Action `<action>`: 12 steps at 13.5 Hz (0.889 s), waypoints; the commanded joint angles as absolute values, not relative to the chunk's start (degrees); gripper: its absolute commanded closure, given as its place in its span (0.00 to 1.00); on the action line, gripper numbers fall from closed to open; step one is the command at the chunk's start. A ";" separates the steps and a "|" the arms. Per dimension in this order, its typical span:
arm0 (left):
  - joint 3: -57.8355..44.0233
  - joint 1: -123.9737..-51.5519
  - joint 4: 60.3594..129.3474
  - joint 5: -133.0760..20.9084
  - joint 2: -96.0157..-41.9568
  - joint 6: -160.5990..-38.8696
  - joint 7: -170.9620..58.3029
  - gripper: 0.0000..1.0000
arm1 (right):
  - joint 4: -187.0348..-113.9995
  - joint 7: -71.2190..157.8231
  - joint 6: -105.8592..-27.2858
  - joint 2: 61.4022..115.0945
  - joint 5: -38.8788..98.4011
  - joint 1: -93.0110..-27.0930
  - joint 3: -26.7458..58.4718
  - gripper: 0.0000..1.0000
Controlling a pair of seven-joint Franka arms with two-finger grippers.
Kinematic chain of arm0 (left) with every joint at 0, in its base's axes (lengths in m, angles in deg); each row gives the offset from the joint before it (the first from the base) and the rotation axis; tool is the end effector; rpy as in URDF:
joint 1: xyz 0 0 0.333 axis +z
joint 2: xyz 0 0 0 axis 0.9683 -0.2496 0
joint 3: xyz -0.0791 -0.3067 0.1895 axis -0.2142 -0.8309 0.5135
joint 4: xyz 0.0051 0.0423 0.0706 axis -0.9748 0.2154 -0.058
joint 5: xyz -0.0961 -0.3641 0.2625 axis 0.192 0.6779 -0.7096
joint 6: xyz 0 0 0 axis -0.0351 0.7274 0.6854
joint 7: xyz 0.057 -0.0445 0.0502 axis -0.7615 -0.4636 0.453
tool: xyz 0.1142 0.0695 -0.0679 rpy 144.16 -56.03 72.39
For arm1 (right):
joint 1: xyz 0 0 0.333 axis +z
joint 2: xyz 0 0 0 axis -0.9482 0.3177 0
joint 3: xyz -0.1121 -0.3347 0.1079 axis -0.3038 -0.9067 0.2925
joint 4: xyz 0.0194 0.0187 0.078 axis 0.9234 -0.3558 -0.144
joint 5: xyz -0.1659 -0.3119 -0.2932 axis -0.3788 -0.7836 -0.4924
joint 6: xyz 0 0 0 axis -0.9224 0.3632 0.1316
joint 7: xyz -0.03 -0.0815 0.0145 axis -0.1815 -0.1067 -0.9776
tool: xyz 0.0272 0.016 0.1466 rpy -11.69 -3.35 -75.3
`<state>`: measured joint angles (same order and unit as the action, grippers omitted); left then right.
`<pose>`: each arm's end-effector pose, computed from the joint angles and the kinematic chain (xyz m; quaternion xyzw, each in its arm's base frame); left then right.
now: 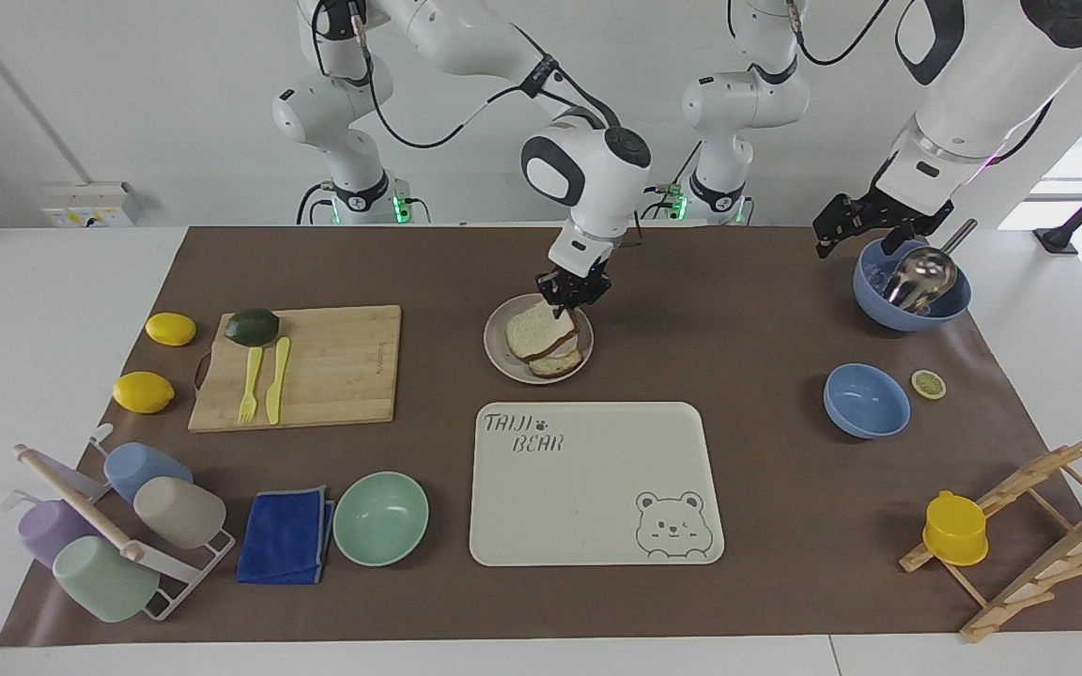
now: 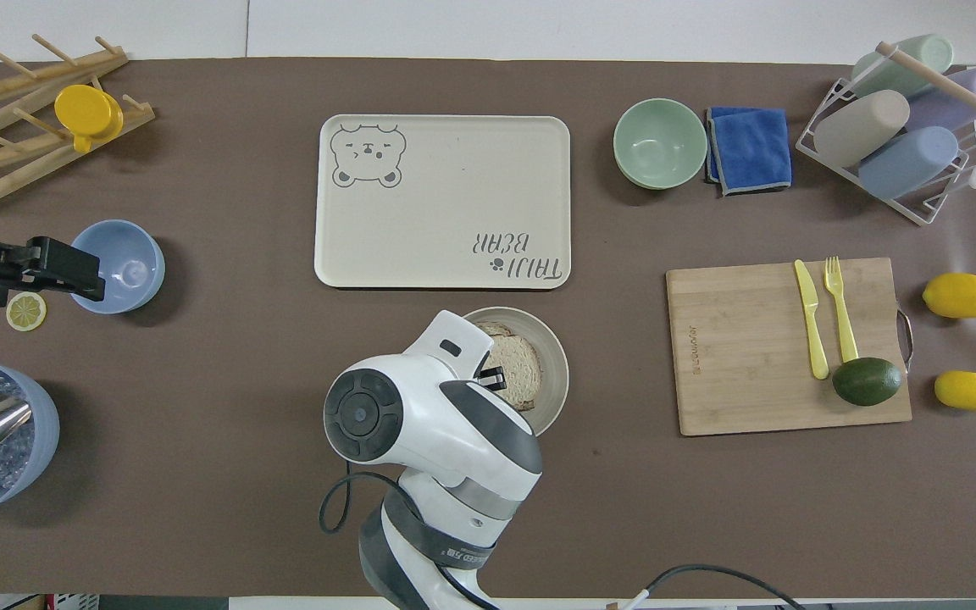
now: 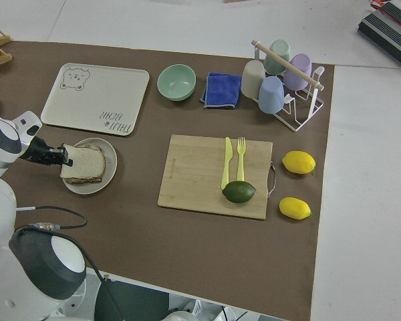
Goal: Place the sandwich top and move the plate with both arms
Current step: 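Carry the bread slice over the plate with the right gripper, then lower the bread onto the egg and open the right gripper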
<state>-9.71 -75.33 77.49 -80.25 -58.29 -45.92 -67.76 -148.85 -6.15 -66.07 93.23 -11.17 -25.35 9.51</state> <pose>0.5973 -0.0620 0.6186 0.9982 -0.0143 -0.0576 0.0036 0.4947 0.5043 0.3247 0.9917 0.0926 0.0198 0.0865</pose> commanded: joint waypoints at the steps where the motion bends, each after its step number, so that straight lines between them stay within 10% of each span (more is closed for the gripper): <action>1: -10.03 -74.93 78.12 -80.96 -57.43 -45.29 -67.99 0.00 | -152.40 -6.88 -74.37 93.12 -9.00 -27.53 9.89 0.20; 2: -10.03 -74.93 78.12 -80.96 -57.43 -45.29 -67.99 0.00 | -152.24 -6.88 -75.53 93.21 -9.00 -27.79 9.89 0.00; 7: -10.03 -75.02 78.12 -80.96 -57.34 -45.02 -68.00 0.00 | -150.74 -4.88 -71.25 87.08 -7.42 -35.15 9.80 0.00; 12: -10.03 -74.93 78.12 -80.87 -57.34 -44.94 -67.82 0.00 | -147.31 17.17 -51.22 77.85 -3.47 -53.16 9.45 0.00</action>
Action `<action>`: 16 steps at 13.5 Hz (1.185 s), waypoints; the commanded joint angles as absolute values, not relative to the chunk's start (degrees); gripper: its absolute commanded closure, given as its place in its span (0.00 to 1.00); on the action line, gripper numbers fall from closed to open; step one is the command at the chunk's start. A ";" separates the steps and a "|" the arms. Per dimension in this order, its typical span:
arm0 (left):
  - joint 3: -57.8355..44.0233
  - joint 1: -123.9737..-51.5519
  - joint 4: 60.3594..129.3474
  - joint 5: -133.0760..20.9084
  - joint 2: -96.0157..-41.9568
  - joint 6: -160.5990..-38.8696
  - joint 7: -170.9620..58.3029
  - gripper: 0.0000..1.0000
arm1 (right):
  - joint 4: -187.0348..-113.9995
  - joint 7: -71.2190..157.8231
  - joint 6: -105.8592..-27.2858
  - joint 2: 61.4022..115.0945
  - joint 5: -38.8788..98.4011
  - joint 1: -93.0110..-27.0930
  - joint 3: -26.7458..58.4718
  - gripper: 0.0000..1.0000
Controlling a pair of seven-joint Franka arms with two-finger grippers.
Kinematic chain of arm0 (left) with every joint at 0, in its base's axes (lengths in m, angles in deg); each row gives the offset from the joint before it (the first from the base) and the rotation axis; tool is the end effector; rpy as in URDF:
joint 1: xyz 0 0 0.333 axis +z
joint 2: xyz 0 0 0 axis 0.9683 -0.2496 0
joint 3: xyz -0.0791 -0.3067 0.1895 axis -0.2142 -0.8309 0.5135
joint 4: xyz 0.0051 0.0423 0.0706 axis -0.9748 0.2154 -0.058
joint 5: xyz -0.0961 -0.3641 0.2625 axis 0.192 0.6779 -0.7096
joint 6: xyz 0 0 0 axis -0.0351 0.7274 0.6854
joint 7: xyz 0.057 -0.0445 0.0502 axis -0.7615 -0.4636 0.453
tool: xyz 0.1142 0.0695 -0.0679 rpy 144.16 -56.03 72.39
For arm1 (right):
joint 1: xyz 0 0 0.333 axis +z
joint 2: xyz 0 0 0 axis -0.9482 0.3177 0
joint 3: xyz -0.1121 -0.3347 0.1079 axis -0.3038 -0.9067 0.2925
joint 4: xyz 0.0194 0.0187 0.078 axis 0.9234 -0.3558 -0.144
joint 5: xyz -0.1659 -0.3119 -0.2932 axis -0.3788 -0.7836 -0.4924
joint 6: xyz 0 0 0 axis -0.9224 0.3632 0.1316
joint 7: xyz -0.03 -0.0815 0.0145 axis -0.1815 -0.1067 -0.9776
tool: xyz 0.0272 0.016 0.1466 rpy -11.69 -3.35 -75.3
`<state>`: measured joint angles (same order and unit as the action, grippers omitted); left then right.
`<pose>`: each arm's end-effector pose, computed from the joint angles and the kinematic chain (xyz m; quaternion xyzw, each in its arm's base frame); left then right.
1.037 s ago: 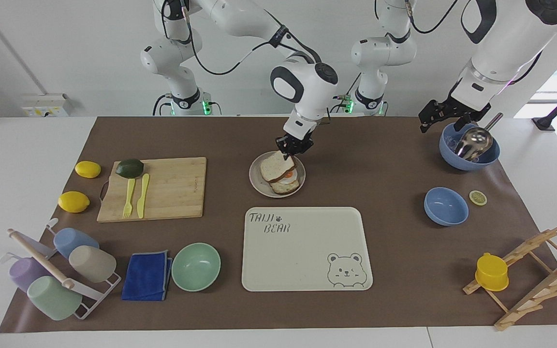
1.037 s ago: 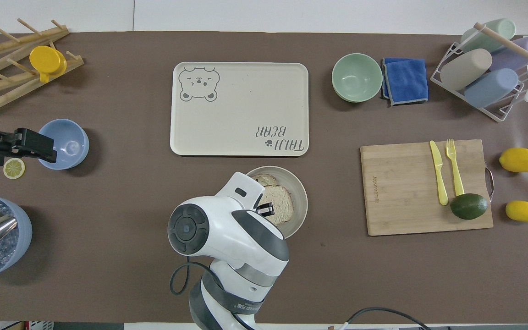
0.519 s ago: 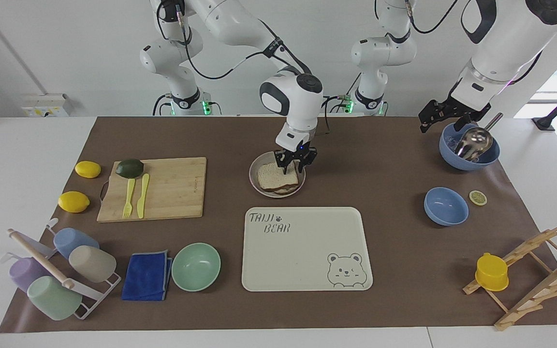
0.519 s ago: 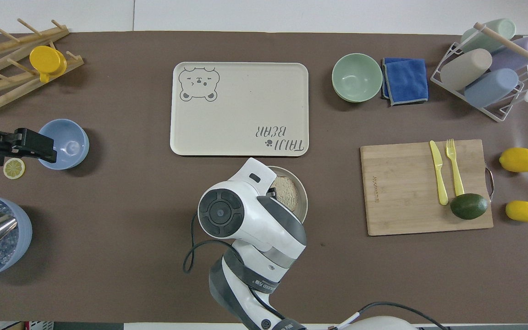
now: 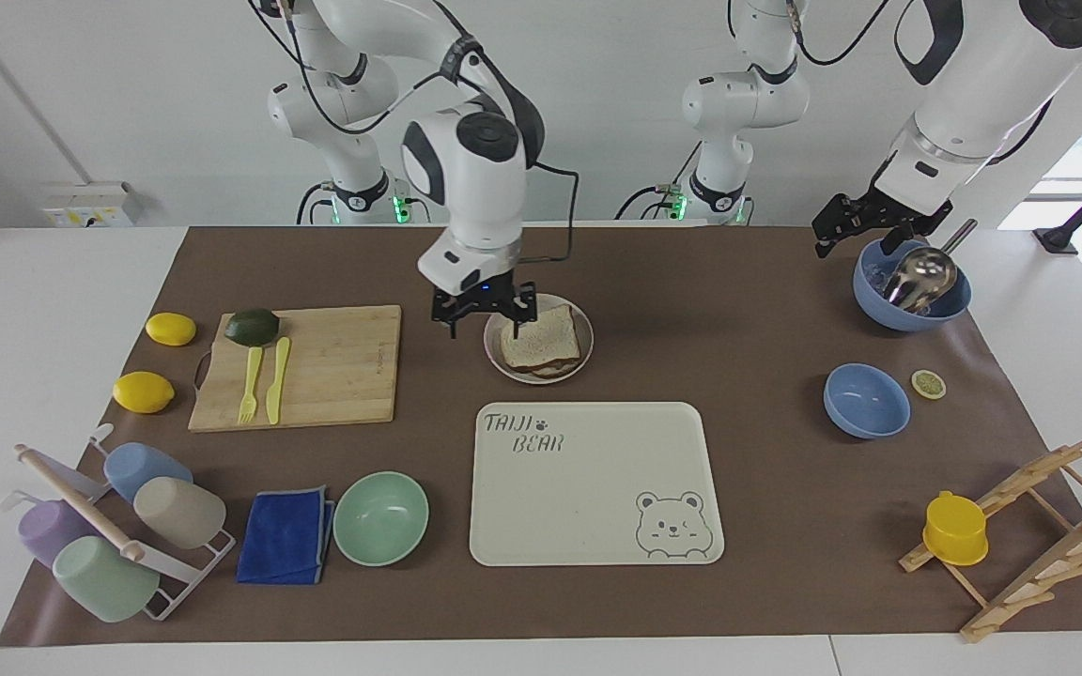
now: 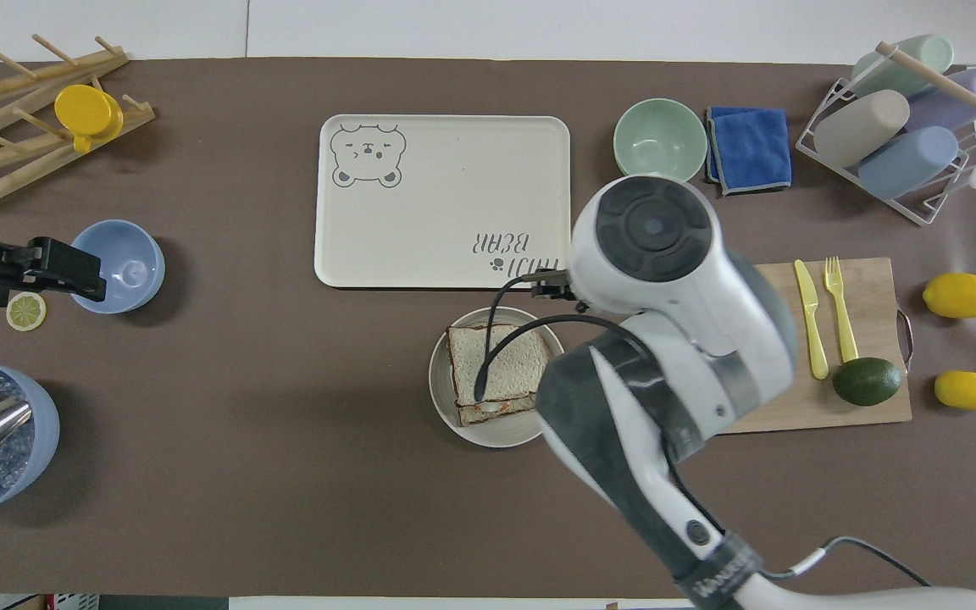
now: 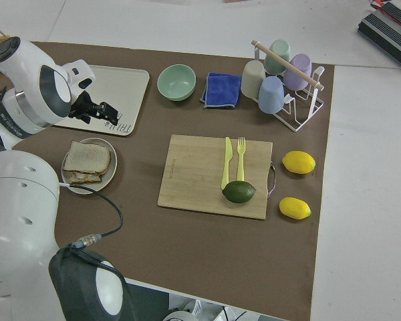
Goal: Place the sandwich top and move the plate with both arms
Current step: 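Lower the bread onto the egg and open the right gripper, then withdraw the right gripper while the left gripper reaches toward the plate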
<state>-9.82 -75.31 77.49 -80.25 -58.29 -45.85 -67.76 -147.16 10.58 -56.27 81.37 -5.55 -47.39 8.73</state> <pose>0.5971 -0.0629 0.6185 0.9982 -0.0151 -0.0582 0.0035 0.6189 0.2668 0.4691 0.9991 0.0084 0.0037 0.0412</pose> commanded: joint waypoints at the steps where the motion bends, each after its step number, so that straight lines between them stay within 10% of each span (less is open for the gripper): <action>1: -10.03 -75.28 78.12 -80.96 -57.34 -45.20 -67.73 0.00 | -147.31 21.03 -48.15 75.83 -3.47 -56.15 9.45 0.00; 16: -10.73 -83.36 96.28 -72.54 -54.00 -64.50 -57.01 0.00 | -147.05 35.31 -37.40 69.92 -3.47 -63.04 -0.65 0.00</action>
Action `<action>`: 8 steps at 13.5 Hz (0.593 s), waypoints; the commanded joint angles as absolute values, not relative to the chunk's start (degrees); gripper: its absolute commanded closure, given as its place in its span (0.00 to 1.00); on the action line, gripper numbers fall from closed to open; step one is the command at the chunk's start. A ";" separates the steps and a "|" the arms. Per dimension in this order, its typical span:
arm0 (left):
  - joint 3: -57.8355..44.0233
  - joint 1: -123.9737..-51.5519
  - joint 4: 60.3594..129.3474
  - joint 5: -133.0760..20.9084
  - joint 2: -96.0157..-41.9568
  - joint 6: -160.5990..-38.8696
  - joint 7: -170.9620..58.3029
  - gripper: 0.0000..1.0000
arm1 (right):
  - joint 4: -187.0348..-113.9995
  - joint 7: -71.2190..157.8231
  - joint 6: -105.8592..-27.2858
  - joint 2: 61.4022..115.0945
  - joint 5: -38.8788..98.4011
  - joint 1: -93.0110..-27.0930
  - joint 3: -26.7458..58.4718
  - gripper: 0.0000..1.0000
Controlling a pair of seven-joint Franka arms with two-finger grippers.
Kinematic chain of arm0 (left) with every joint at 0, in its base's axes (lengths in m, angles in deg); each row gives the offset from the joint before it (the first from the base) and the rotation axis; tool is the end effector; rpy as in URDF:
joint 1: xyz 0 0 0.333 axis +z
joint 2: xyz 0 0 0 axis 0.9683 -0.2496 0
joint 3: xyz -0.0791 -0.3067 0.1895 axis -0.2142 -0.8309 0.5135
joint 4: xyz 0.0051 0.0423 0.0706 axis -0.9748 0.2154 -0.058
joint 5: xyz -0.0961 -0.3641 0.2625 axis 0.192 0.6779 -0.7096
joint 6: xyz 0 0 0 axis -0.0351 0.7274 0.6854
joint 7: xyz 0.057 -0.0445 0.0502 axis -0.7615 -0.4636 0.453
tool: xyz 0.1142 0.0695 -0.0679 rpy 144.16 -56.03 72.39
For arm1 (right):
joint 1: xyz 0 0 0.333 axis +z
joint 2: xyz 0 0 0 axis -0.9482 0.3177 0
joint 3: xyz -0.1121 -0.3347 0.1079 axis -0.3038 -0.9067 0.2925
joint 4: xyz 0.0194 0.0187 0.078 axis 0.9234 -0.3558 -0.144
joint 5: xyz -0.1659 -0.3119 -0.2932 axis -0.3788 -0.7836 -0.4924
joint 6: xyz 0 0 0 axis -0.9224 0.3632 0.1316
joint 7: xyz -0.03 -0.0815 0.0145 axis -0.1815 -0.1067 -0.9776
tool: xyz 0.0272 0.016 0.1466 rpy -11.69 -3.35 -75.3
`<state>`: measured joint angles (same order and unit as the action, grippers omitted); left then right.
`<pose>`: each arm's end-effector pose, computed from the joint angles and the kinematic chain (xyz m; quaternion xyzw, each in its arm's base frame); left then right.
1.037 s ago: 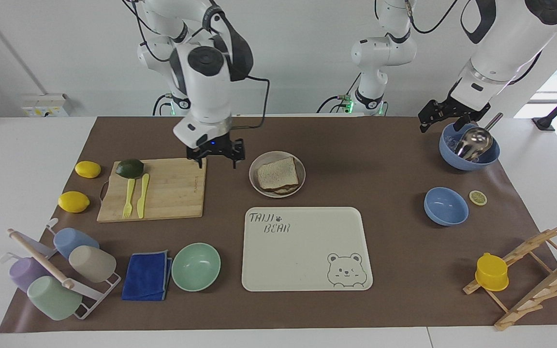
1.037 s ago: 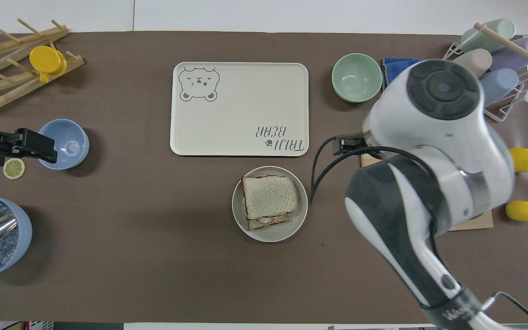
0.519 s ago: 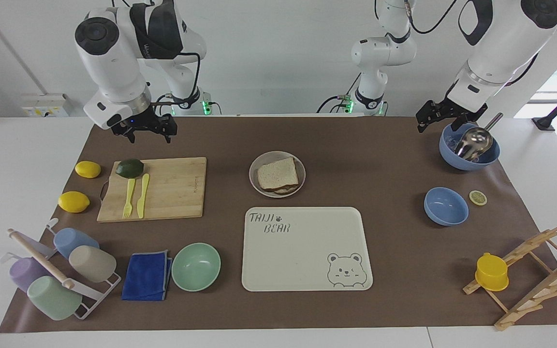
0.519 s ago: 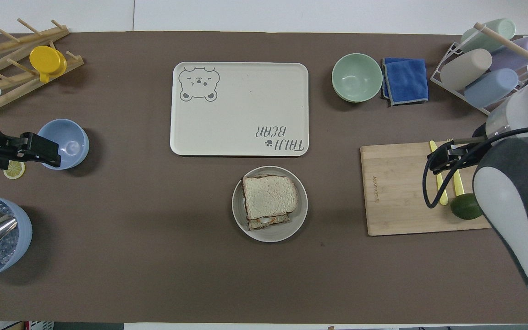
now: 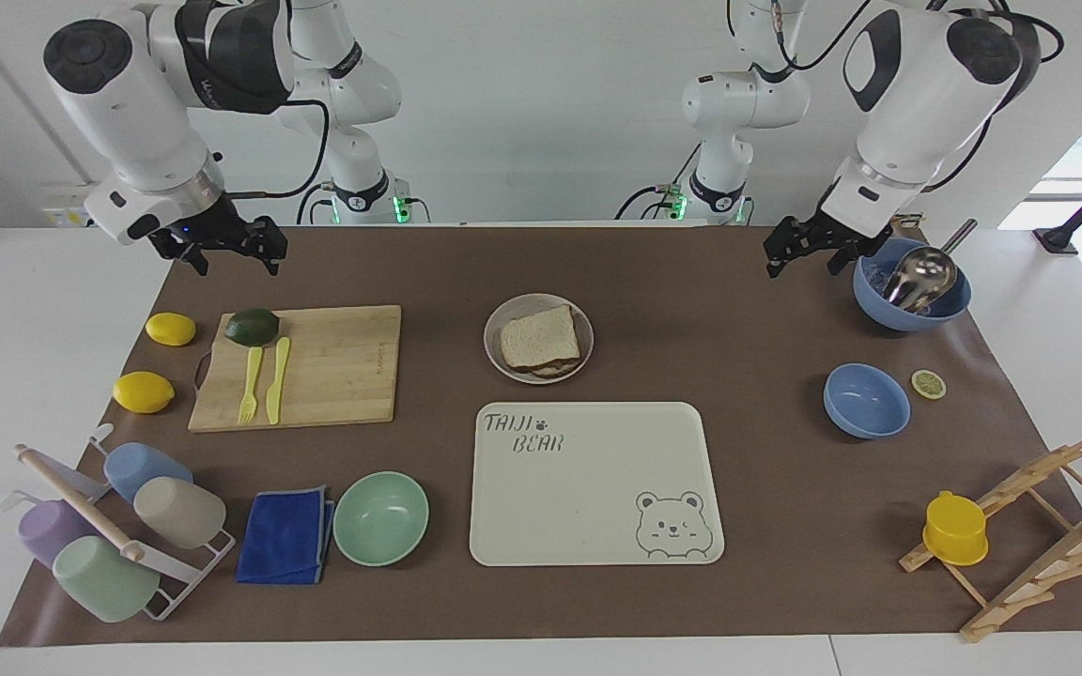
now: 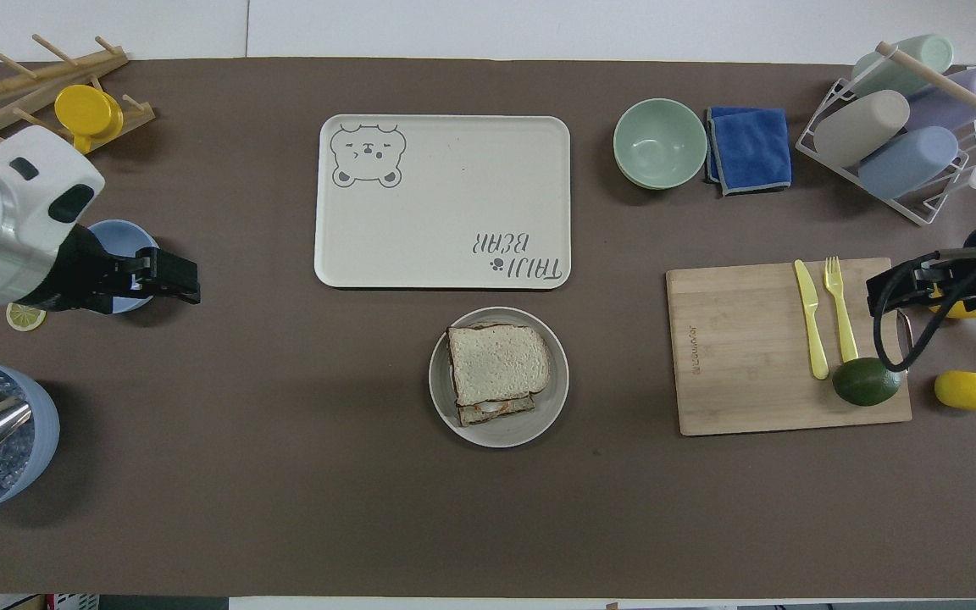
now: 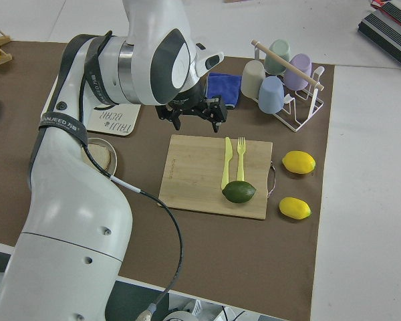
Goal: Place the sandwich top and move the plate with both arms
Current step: 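Withdraw the right gripper while the left gripper reaches toward the plate, then grasp the rim of the grey plate with the left gripper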
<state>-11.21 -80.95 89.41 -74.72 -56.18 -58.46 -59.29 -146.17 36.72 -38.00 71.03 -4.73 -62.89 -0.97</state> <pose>0.5821 -0.1490 0.5470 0.9980 0.0069 -0.0442 0.0449 0.5929 -0.0225 0.5688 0.9967 0.0060 -0.0750 0.0295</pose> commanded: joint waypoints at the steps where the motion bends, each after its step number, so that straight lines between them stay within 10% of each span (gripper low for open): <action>1: -10.65 -85.28 98.57 -69.74 -54.53 -68.01 -56.83 0.00 | -146.96 35.13 -37.31 69.57 -3.47 -63.21 -0.74 0.00; 8: -10.73 -100.67 115.54 -66.90 -58.31 -88.86 -49.64 0.00 | -146.52 33.63 -38.18 68.78 -0.83 -63.13 -1.27 0.00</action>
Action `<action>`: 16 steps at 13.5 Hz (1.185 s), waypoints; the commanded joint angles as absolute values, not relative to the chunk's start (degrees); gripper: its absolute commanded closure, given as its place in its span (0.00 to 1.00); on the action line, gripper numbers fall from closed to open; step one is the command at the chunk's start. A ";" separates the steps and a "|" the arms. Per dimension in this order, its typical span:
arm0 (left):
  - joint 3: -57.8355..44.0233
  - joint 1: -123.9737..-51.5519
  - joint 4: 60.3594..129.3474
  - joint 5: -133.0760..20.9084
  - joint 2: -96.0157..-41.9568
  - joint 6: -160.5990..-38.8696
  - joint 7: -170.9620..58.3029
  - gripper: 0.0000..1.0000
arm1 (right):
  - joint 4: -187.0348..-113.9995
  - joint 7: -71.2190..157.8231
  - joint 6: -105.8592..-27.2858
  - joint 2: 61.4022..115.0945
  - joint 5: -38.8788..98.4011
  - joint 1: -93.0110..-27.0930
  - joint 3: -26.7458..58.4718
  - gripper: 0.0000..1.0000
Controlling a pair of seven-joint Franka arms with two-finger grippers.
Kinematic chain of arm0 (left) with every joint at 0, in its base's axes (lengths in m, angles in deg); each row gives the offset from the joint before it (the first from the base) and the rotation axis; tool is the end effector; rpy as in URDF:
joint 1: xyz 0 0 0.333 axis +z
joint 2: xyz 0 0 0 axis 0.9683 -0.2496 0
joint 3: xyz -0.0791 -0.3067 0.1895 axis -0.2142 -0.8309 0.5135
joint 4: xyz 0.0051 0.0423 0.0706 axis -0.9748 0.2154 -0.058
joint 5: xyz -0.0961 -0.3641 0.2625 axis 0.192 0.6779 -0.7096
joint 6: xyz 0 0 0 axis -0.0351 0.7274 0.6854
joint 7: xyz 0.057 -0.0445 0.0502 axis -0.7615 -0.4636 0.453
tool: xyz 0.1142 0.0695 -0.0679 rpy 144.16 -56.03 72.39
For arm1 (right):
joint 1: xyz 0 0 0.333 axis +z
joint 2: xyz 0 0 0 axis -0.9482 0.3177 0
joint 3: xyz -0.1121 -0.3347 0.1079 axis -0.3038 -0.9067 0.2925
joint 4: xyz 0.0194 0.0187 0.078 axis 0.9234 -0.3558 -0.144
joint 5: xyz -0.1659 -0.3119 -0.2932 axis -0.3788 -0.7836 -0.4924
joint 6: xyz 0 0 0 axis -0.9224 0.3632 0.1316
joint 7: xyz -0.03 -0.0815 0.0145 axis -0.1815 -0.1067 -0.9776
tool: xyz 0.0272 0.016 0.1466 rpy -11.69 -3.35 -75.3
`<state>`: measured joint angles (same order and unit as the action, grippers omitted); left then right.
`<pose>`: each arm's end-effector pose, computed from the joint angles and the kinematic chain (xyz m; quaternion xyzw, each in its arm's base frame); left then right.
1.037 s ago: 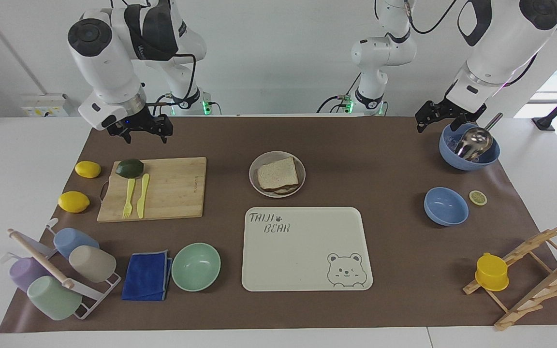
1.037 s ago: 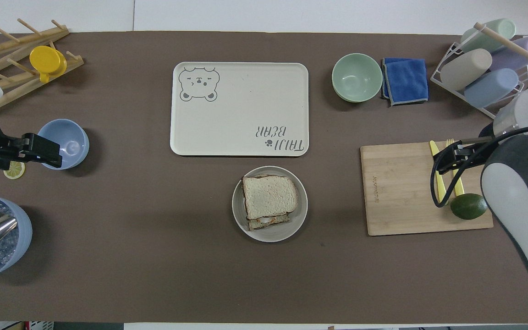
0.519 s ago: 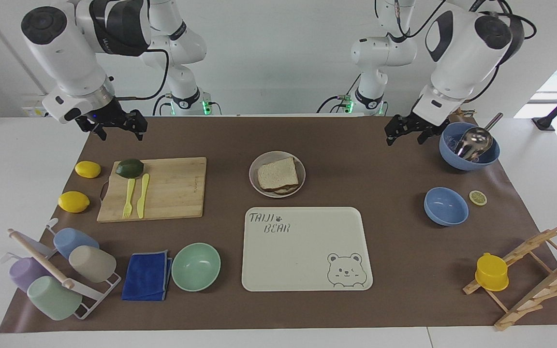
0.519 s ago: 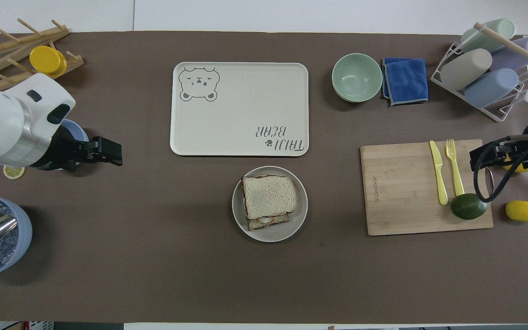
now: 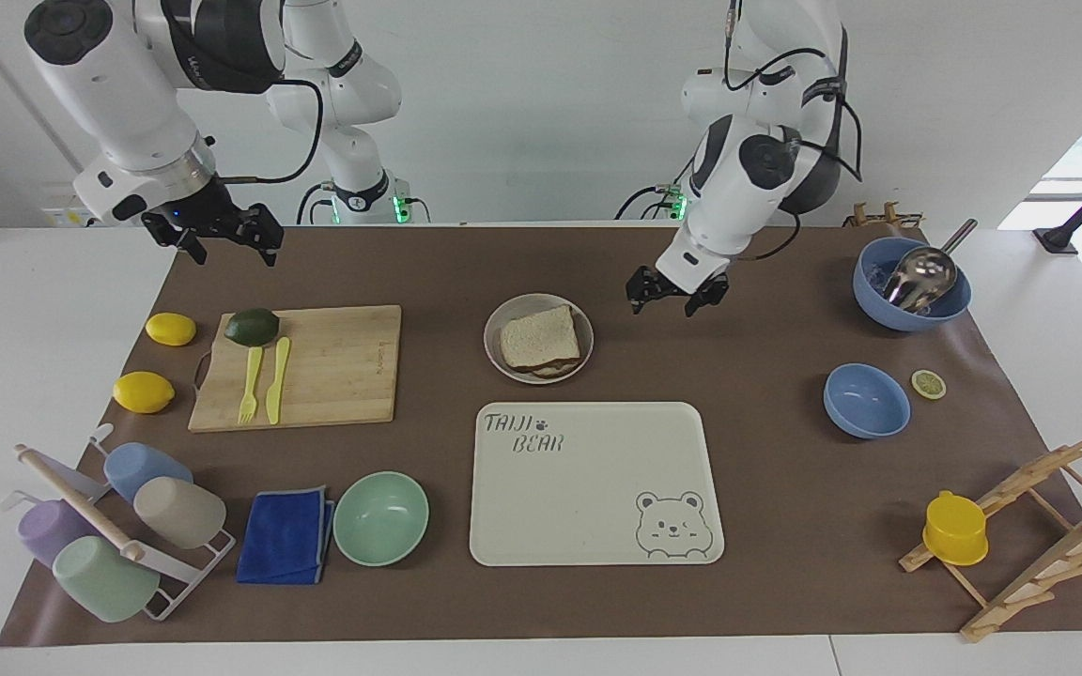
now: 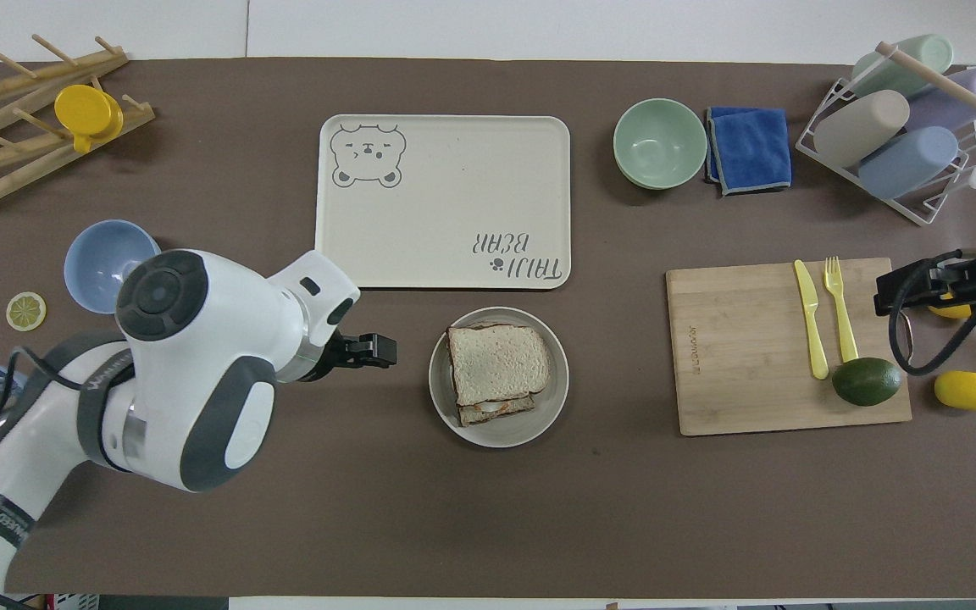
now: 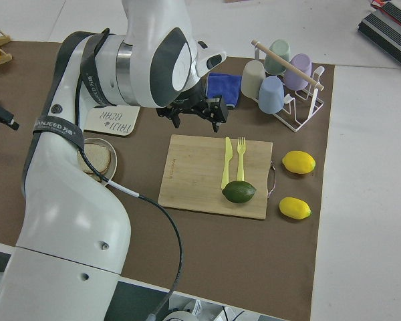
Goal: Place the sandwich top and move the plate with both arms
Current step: 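Grasp the rim of the grey plate with the left gripper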
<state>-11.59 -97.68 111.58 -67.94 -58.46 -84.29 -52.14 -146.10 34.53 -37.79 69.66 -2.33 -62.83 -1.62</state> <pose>0.4918 -0.3030 0.3576 0.9949 -0.0234 -0.0591 0.0780 0.5867 -0.0232 0.5827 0.9977 -0.0192 -0.0640 0.0074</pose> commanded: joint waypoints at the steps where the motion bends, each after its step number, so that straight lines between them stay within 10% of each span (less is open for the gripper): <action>1: -10.65 -102.60 117.04 -66.55 -58.22 -90.27 -48.41 0.00 | -146.61 33.72 -38.18 68.78 -0.74 -63.04 -1.18 0.00; 16: -10.73 -108.51 120.22 -56.53 -63.23 -104.34 -46.99 0.50 | -146.87 33.72 -37.57 68.60 -0.74 -62.86 -1.27 0.00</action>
<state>-11.40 -107.46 119.55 -58.07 -62.83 -101.71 -47.32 -146.12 34.37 -37.72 69.50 -2.02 -62.65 -1.40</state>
